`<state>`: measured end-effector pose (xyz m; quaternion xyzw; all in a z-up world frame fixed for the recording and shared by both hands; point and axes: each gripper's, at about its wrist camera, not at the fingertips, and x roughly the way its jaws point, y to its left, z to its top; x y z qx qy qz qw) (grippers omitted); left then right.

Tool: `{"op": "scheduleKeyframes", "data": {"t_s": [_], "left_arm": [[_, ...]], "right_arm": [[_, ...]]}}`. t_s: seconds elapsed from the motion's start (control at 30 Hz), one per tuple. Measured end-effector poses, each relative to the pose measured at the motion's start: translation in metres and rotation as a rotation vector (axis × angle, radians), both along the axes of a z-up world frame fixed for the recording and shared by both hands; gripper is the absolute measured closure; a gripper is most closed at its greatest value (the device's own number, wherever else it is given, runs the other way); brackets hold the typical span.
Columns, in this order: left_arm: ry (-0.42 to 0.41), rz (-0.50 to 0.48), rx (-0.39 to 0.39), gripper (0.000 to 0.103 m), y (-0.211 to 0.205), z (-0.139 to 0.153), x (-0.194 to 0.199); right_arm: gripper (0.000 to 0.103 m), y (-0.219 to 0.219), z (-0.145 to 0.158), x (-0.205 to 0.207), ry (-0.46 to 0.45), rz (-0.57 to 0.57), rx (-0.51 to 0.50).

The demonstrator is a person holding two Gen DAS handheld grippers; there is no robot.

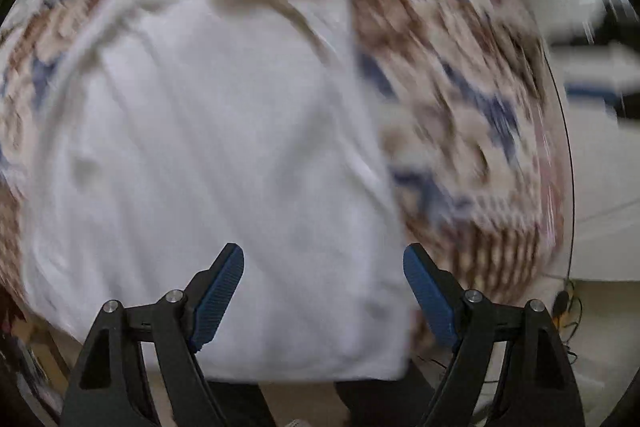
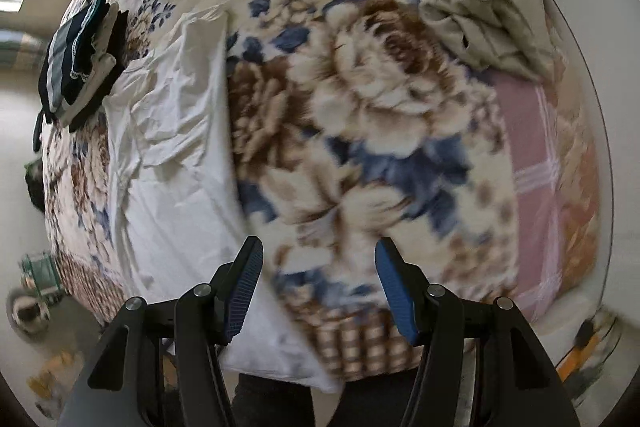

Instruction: Fold small clothes

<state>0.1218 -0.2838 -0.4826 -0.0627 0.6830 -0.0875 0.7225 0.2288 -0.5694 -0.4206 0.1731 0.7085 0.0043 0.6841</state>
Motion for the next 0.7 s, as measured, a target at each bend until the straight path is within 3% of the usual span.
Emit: {"op": "scheduleKeyframes", "data": {"t_s": [0.07, 0.17, 0.23, 0.33, 0.4, 0.47, 0.53, 0.63, 0.7], "left_arm": [[0.027, 0.002, 0.006, 0.022, -0.028, -0.015, -0.017], [0.04, -0.005, 0.098, 0.022, -0.052, -0.04, -0.033], [0.044, 0.007, 0.15, 0.022, -0.059, -0.059, -0.039], [0.002, 0.028, 0.156, 0.024, -0.06, -0.071, -0.047], [-0.052, 0.023, 0.15, 0.042, -0.06, -0.068, -0.052], [-0.086, 0.026, 0.151, 0.08, -0.057, -0.061, -0.057], [-0.1, 0.057, 0.133, 0.1, -0.049, -0.056, -0.059], [-0.112, 0.113, 0.09, 0.101, -0.027, -0.045, -0.061], [-0.119, 0.137, 0.067, 0.101, -0.015, -0.039, -0.063]], "right_arm": [[0.042, -0.007, -0.013, 0.012, -0.007, 0.029, 0.03], [0.042, -0.005, -0.039, 0.039, -0.014, 0.069, 0.101], [0.042, 0.006, -0.058, 0.06, -0.024, 0.097, 0.163], [0.042, 0.032, -0.09, 0.102, -0.062, 0.132, 0.258], [0.042, 0.046, -0.105, 0.129, -0.076, 0.119, 0.306], [0.042, 0.062, -0.12, 0.159, -0.083, 0.113, 0.342], [0.042, 0.078, -0.133, 0.183, -0.085, 0.117, 0.355], [0.044, 0.102, -0.153, 0.214, -0.079, 0.099, 0.369], [0.069, 0.111, -0.16, 0.222, -0.088, 0.088, 0.375]]}}
